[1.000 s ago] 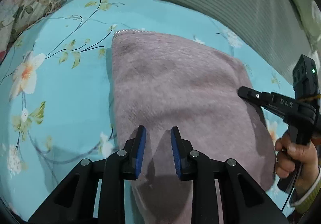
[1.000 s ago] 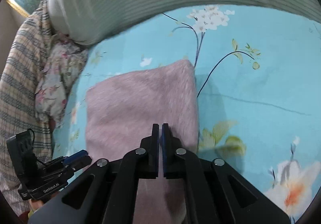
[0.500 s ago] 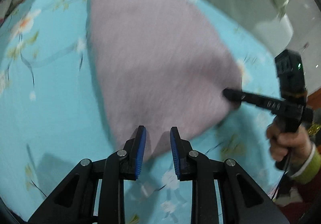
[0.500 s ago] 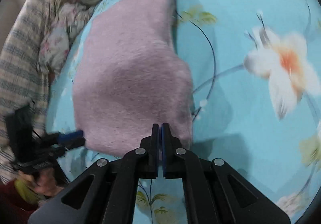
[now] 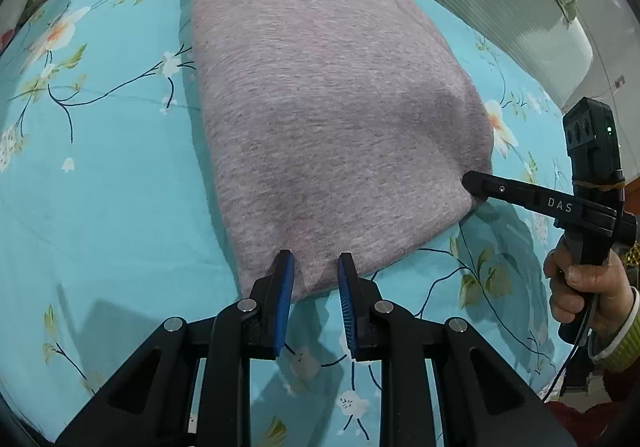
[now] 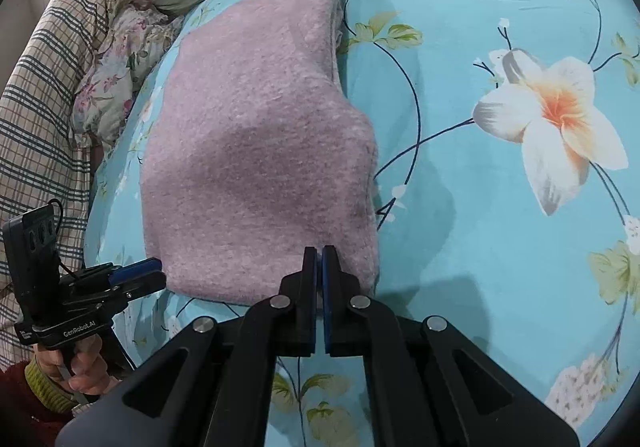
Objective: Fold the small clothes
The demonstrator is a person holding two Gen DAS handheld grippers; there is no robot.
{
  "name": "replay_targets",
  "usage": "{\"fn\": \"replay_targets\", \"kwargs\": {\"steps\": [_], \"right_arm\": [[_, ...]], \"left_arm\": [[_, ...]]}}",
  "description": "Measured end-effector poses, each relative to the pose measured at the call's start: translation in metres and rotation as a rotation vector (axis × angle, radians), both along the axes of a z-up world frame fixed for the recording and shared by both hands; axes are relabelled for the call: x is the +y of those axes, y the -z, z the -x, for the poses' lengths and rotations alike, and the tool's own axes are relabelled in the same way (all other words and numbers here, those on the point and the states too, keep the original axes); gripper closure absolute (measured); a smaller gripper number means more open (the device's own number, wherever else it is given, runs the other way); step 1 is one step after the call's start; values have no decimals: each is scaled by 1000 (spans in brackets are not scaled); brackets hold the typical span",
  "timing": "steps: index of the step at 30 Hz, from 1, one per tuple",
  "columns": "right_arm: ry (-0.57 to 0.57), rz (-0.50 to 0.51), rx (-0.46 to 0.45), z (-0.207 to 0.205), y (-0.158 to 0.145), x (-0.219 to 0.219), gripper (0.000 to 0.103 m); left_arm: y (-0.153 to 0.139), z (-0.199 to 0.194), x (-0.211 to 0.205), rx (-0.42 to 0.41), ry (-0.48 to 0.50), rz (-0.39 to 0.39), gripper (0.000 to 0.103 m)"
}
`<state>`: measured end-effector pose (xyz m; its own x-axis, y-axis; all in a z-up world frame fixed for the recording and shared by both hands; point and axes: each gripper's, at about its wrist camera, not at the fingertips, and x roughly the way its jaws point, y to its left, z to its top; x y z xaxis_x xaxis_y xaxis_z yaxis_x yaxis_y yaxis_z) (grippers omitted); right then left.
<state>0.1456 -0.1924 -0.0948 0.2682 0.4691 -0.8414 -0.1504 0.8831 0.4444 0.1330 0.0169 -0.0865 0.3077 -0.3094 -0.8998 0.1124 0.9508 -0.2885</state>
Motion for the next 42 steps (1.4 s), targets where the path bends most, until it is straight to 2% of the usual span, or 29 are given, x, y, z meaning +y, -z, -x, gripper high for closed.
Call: {"fn": "replay_targets", "kwargs": {"steps": [2,5,9,11,14,16,18,21,24,27,29,30,31,32,33,34,37,42], "right_arm": [[-3,5,-62,-1,-20,4,100],[37,-17,-142,-12,-47,5,99],[75,-4,-165,-40,-59,16,99],[86,18,-163,-54,-56,22,99],[115,32,-88,-75,-29,22,99],[96,48,-50,-81,-9,20,99],[109,18,-36,-87,-3,14,99],[104,15,-37,-89,-2,13,100],[106,16,-44,-88,-3,6,100],[118,17,-52,-78,-15,3,98],[116,25,-59,-67,-24,5,97],[111,27,-69,-61,-29,6,90],[108,27,-79,-54,-34,7,83],[108,28,-85,-49,-36,10,63],[107,29,-97,-43,-40,10,54],[104,39,-116,-33,-43,10,54],[81,55,-112,-15,-44,14,54],[26,122,-129,25,-44,20,52]], "left_arm": [[-4,1,0,2,-4,-3,80],[-25,6,4,-47,-1,-22,80],[-46,-1,19,-97,-43,8,80],[-51,-10,24,-108,-54,7,80],[-53,-24,27,-126,-56,6,80],[-50,-35,28,-122,-60,-16,80],[-44,-42,28,-102,-85,-51,80],[-36,-47,32,-57,-100,-39,80],[-32,-49,28,-59,-77,-77,80],[-32,-48,31,-52,-90,-65,78],[-33,-47,30,-52,-96,-80,74],[-33,-48,29,-54,-96,-86,73],[-35,-46,28,-59,-97,-94,66],[-38,-44,28,-68,-99,-100,54],[-41,-41,28,-77,-101,-108,46],[-45,-37,29,-90,-107,-119,37],[-51,-27,30,-100,-111,-137,29],[-48,-5,32,-101,-96,-183,26]]}}
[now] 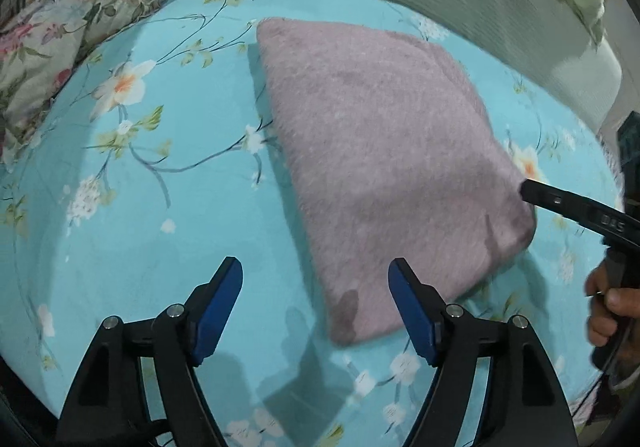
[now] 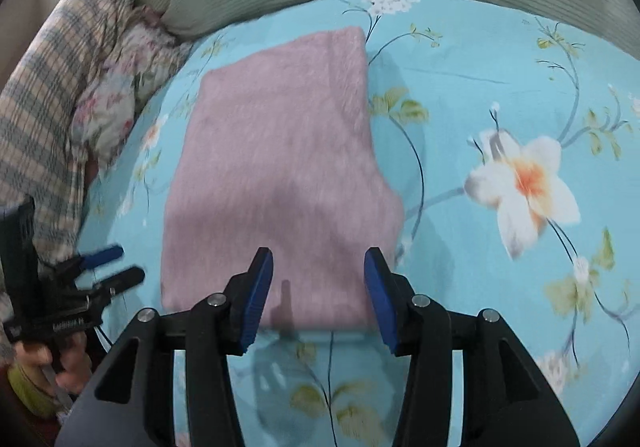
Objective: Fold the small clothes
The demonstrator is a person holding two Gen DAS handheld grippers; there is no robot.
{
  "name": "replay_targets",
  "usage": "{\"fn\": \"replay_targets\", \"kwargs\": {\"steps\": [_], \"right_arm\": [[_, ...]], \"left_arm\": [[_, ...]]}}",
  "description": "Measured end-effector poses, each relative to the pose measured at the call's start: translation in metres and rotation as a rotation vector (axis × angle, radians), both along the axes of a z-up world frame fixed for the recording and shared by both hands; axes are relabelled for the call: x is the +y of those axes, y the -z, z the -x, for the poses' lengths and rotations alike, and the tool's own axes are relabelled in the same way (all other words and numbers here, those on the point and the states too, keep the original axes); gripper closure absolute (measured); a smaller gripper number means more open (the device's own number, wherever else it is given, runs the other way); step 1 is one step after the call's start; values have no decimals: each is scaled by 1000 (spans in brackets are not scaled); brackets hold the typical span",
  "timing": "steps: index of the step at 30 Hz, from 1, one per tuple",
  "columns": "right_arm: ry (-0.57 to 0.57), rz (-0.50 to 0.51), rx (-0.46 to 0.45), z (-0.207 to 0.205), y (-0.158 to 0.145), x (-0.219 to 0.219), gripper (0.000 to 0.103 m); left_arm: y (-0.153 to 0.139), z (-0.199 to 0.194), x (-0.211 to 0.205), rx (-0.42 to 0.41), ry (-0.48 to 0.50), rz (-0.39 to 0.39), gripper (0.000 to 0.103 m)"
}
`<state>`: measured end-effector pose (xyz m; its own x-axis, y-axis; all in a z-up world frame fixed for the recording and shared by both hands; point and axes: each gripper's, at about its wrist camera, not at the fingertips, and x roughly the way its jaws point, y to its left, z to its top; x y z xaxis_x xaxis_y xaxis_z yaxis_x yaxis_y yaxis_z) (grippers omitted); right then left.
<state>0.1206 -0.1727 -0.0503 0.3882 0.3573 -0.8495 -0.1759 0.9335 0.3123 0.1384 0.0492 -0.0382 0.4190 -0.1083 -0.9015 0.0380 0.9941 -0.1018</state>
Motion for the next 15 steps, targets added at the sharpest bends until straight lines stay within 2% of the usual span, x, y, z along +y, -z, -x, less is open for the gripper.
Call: {"fn": "replay_targets", "kwargs": {"steps": [1,3,6,12,15], "right_arm": [[-11,17,-2,9,0,2,50],[-38,53,-6,34,1,4,39],[-71,77,1,61,4,3,35],[-85,94,38,103,10,-4,31],[-78,88,37,110,7,-6,31]], "left_arm": [[2,8,-1,0,14,-34,25],[6,18,-3,-2,35,-77,24],[16,43,-5,4,75,-138,24],[32,83,-5,50,126,-163,23],[34,97,-6,62,142,-167,23]]}}
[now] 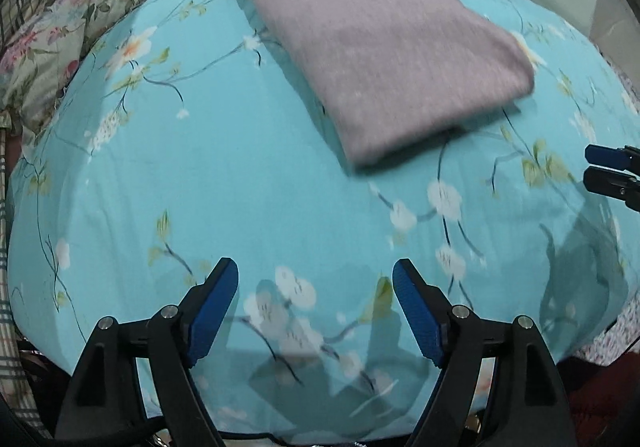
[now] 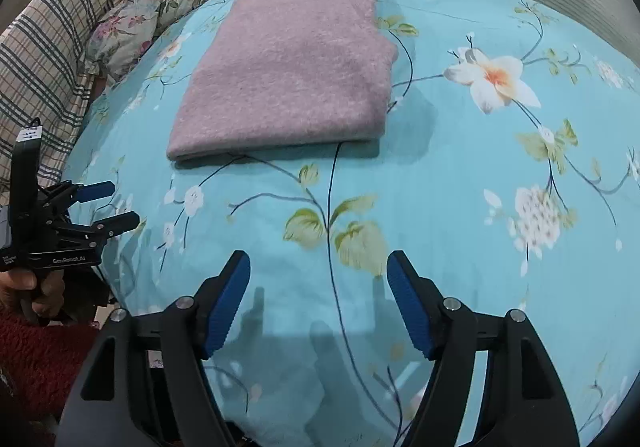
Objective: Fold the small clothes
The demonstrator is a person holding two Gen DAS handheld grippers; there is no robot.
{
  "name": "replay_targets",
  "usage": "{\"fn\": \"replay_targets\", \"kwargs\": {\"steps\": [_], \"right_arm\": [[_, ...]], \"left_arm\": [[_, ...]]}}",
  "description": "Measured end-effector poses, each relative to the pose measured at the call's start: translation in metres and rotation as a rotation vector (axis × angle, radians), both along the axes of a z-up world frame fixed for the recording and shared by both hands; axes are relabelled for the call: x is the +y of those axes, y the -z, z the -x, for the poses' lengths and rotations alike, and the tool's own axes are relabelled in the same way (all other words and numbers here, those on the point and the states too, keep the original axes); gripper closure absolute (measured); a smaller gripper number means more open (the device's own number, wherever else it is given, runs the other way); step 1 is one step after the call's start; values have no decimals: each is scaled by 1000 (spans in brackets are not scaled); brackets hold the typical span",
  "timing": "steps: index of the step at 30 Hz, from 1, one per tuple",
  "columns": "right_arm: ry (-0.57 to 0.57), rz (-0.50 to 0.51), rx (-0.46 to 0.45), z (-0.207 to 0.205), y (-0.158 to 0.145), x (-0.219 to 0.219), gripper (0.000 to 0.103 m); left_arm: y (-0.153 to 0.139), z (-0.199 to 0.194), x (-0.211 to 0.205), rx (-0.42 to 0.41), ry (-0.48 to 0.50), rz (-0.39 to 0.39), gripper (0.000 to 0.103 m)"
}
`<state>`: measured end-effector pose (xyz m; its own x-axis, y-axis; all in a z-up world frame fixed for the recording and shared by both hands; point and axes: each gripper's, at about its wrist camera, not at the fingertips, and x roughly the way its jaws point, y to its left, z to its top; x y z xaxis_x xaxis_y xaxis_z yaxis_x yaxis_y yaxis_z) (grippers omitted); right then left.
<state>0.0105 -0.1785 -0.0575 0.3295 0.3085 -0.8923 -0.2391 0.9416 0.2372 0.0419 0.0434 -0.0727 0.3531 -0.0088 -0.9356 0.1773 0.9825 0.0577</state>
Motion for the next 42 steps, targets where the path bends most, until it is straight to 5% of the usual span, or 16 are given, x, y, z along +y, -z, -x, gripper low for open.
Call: {"fn": "replay_targets", "kwargs": {"steps": [24,42], "right_arm": [[-39,-41,-119,-13,-61,4,24],[-38,-78,-121,-40,-73,3,15]], "left_arm": [[-97,-5,-25,-180,25,-54,20],[-119,-23,-23,-207,2,-55,16]]}}
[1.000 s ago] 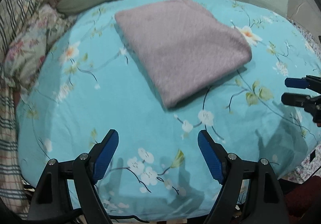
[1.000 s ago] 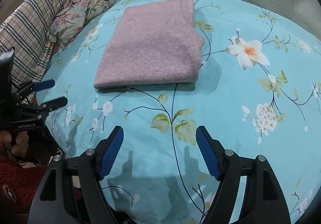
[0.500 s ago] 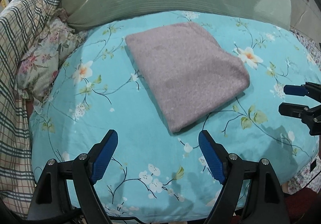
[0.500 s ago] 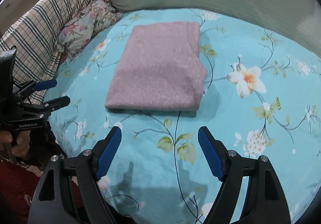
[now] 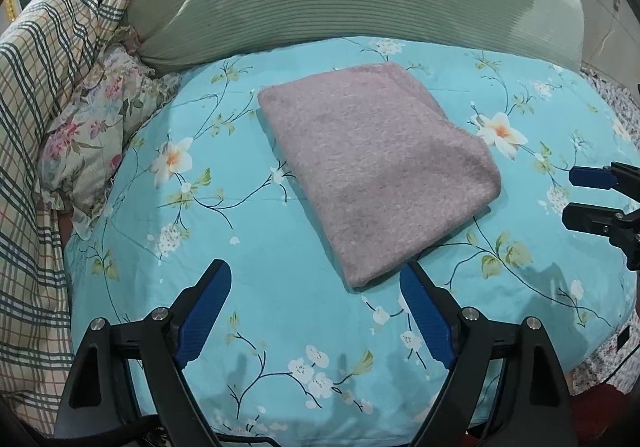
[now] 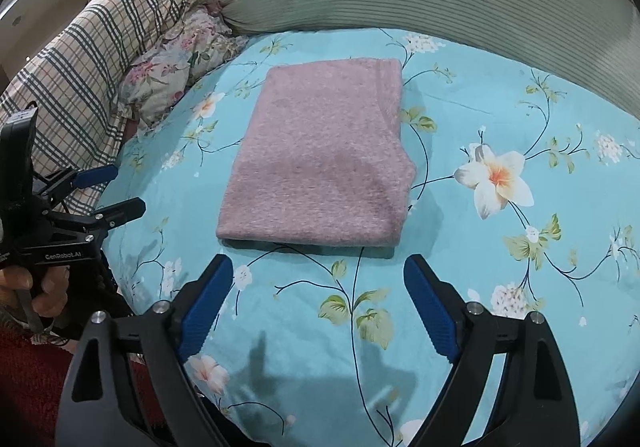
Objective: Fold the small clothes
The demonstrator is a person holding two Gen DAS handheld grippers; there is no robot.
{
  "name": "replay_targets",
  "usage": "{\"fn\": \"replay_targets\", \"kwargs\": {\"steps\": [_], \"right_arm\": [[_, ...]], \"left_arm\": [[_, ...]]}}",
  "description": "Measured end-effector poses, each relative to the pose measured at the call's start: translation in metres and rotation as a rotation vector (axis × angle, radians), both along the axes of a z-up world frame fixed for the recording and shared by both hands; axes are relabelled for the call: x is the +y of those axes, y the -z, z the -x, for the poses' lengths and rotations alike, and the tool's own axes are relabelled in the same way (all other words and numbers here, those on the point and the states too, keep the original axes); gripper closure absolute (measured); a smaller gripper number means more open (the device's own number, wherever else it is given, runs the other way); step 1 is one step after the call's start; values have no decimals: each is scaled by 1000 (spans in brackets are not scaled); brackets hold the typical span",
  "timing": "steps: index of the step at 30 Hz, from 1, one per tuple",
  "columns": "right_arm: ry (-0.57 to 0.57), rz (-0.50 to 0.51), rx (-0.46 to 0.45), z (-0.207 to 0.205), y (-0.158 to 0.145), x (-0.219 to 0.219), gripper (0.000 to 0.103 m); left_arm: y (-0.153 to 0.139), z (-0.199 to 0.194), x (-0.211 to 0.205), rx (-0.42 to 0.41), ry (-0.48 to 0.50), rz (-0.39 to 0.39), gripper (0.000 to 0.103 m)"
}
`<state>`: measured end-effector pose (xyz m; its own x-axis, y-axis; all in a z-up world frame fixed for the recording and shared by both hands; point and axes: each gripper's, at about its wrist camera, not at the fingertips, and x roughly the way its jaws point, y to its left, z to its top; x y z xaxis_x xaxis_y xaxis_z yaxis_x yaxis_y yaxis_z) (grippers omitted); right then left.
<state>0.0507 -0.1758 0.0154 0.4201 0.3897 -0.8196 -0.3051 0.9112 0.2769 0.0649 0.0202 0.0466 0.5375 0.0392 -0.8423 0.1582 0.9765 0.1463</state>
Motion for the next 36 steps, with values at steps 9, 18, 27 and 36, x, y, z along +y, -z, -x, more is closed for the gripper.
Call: {"fn": "replay_targets", "kwargs": {"steps": [9,18,27,36], "right_arm": [[13,-3,42,-26,23,2,15],[-11,19,33,-51,31,7,15],[-34,44,10,-70,31,18,15],[-46,41,6,-70,30,23,9]], "left_arm": [[29,-21,5,36,-32,3,15],[38,-39,5,36,-53,13,15],[39,-52,0,27,-60,10,15],[29,-55,3,11,-75,49,15]]}}
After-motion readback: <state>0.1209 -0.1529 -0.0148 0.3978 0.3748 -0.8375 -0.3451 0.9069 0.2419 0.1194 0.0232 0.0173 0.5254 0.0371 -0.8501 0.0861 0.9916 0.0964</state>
